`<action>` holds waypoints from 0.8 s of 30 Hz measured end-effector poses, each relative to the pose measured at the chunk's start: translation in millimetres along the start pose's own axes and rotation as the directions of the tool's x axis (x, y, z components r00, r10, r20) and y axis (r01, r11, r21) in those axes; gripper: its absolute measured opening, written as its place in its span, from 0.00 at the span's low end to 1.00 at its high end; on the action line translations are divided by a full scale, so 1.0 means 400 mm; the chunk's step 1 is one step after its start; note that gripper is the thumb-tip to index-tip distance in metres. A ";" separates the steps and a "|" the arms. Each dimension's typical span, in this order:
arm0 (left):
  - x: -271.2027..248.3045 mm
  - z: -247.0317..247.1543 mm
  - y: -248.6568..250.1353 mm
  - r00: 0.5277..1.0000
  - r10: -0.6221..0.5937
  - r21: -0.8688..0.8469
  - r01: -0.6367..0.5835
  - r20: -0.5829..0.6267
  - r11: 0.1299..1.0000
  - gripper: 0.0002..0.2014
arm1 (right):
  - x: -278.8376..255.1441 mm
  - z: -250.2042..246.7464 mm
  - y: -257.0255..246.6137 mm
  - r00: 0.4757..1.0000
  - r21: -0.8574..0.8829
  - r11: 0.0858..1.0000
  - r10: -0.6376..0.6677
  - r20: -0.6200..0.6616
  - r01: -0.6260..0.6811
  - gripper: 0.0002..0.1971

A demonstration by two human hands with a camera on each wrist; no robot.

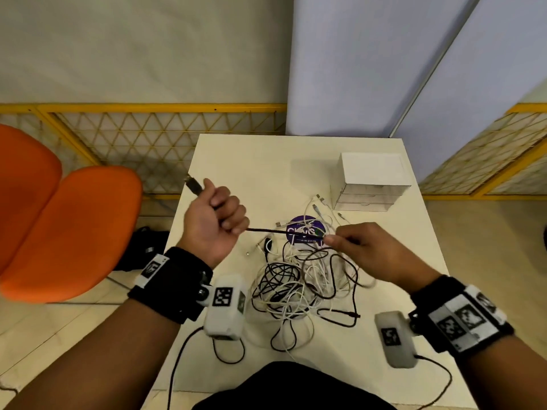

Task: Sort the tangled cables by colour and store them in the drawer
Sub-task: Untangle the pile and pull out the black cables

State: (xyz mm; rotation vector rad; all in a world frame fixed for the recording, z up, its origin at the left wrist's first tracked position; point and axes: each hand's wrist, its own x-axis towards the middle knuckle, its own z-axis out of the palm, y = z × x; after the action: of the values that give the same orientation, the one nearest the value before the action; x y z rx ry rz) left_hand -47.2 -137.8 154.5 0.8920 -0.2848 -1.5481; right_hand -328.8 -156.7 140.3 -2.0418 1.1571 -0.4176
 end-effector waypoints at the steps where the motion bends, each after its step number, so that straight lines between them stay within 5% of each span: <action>1: 0.001 -0.009 0.020 1.000 0.022 0.034 -0.022 -0.004 0.999 0.28 | -0.010 -0.024 0.017 0.999 -0.022 0.999 0.024 -0.031 -0.024 0.26; 7: -0.012 -0.005 0.100 0.997 0.025 0.447 -0.057 0.077 0.893 0.27 | -0.067 -0.132 0.106 0.961 -0.035 0.977 0.202 -0.187 -0.212 0.30; 11: -0.045 0.046 0.077 0.988 -0.043 0.783 -0.089 0.146 0.615 0.25 | -0.072 -0.130 0.072 0.968 -0.031 0.982 0.178 -0.179 -0.187 0.27; 17: -0.069 0.171 -0.047 0.940 -0.186 0.884 -0.182 0.285 0.431 0.15 | -0.028 -0.090 -0.063 1.000 -0.092 0.996 -0.003 -0.018 0.002 0.22; 20: -0.085 0.219 -0.104 0.865 -0.339 0.906 -0.255 0.370 0.337 0.12 | -0.018 -0.105 -0.092 0.997 -0.115 0.992 -0.063 -0.047 0.057 0.20; 24: -0.101 0.210 -0.091 0.873 -0.300 0.886 -0.259 0.385 0.384 0.13 | -0.056 -0.172 -0.075 0.992 -0.061 0.998 -0.026 -0.123 0.019 0.29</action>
State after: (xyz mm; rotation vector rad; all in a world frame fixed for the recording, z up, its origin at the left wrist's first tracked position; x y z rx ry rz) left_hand -133.1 -119.0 201.9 1.3237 -1.7073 -1.5651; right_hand -363.8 -158.8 210.2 -2.1068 1.2344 -0.5328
